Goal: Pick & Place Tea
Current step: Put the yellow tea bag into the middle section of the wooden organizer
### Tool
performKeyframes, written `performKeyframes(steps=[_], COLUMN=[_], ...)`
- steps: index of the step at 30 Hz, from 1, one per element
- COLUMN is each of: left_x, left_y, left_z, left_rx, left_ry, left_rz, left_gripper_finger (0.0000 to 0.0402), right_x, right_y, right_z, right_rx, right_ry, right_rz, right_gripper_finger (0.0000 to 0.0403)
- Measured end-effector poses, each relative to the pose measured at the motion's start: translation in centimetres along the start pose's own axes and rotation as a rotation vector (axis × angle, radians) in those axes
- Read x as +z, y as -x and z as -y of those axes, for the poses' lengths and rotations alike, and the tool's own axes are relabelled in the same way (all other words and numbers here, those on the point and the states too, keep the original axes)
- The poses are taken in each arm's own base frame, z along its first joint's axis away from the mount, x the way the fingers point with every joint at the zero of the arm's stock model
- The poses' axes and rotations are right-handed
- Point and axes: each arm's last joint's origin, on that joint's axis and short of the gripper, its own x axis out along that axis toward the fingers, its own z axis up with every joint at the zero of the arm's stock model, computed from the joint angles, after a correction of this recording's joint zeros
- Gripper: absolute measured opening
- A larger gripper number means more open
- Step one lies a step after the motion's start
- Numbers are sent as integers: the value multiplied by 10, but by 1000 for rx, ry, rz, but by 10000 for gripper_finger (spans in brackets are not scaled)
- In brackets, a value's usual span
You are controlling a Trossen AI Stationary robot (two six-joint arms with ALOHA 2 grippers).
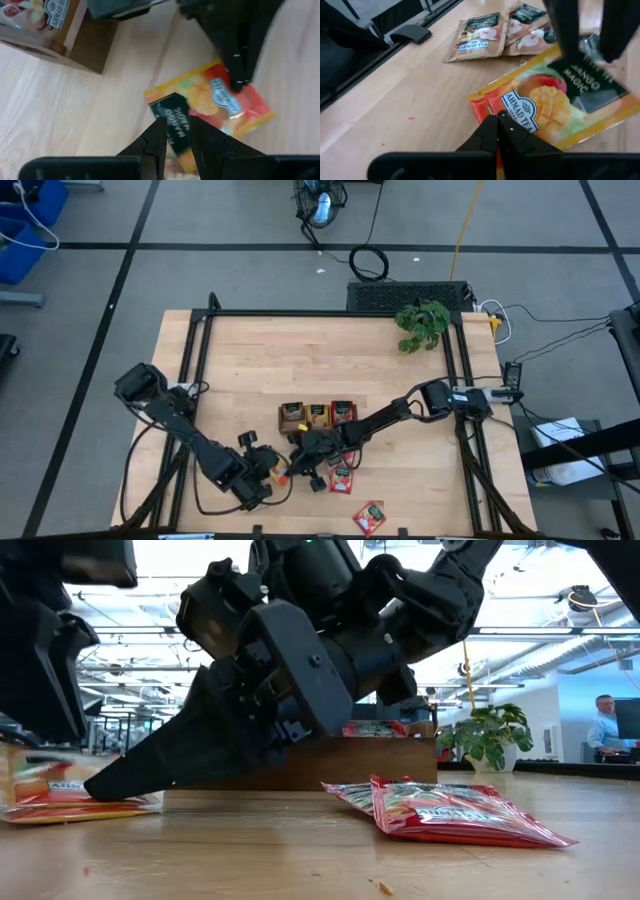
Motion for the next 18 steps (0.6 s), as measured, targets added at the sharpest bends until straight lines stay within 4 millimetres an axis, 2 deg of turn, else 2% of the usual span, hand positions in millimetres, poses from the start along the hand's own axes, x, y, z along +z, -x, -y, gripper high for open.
performKeyframes(steps=[8,18], left_x=[6,25], left_y=[-12,-17], left_z=[-14,-26], left_rx=[7,-180], left_ry=[63,40], left_rz=[-43,-245], left_gripper_finger=[99,203], right_x=[-5,-7], right_y=[-1,0], right_z=[1,5], right_rx=[2,-4], right_ry=[-24,-43], right_rz=[-33,-38], right_gripper_finger=[0,0])
